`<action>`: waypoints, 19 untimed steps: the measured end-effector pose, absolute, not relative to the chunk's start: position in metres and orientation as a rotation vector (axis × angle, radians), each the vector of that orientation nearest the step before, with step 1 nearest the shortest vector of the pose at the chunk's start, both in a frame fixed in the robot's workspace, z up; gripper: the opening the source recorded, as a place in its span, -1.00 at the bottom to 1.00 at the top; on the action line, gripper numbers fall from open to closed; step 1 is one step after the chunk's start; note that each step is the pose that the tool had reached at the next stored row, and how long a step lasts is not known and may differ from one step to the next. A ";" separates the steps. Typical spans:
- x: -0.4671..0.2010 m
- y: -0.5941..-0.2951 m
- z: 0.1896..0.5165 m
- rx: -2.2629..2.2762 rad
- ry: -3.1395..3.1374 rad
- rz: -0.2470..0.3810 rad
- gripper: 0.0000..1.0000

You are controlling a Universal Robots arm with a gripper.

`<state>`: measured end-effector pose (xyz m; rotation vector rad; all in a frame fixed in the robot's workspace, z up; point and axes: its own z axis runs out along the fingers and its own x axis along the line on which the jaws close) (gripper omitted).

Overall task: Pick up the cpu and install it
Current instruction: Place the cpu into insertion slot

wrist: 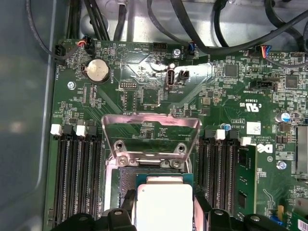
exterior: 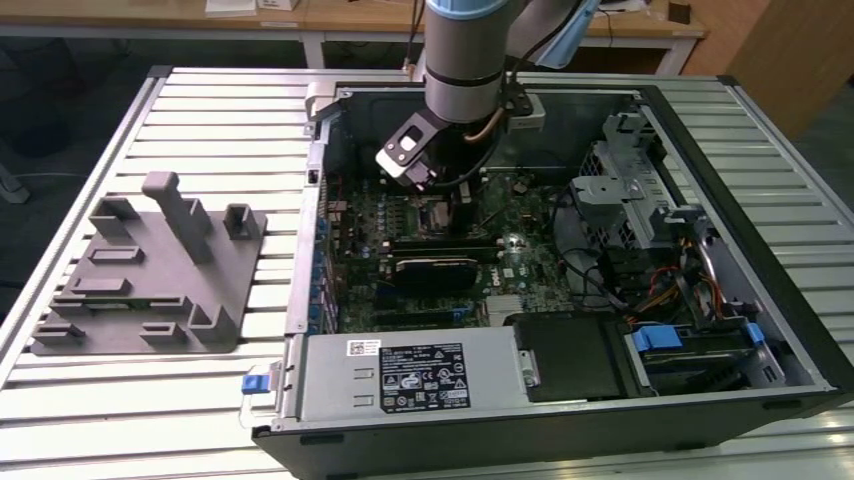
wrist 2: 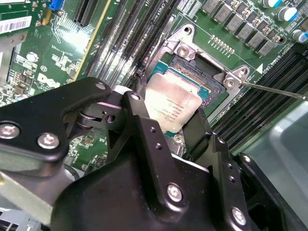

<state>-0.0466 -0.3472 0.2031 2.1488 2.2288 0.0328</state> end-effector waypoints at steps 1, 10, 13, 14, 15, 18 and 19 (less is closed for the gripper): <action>-0.047 -0.347 0.203 2.149 2.229 0.033 0.09; -0.047 -0.340 0.202 2.149 2.229 0.033 0.09; -0.047 -0.338 0.201 2.149 2.229 0.033 0.09; -0.047 -0.338 0.201 2.149 2.229 0.033 0.09; -0.047 -0.337 0.200 2.149 2.229 0.033 0.09; -0.047 -0.336 0.198 2.149 2.229 0.033 0.09; -0.047 -0.336 0.198 2.149 2.229 0.033 0.09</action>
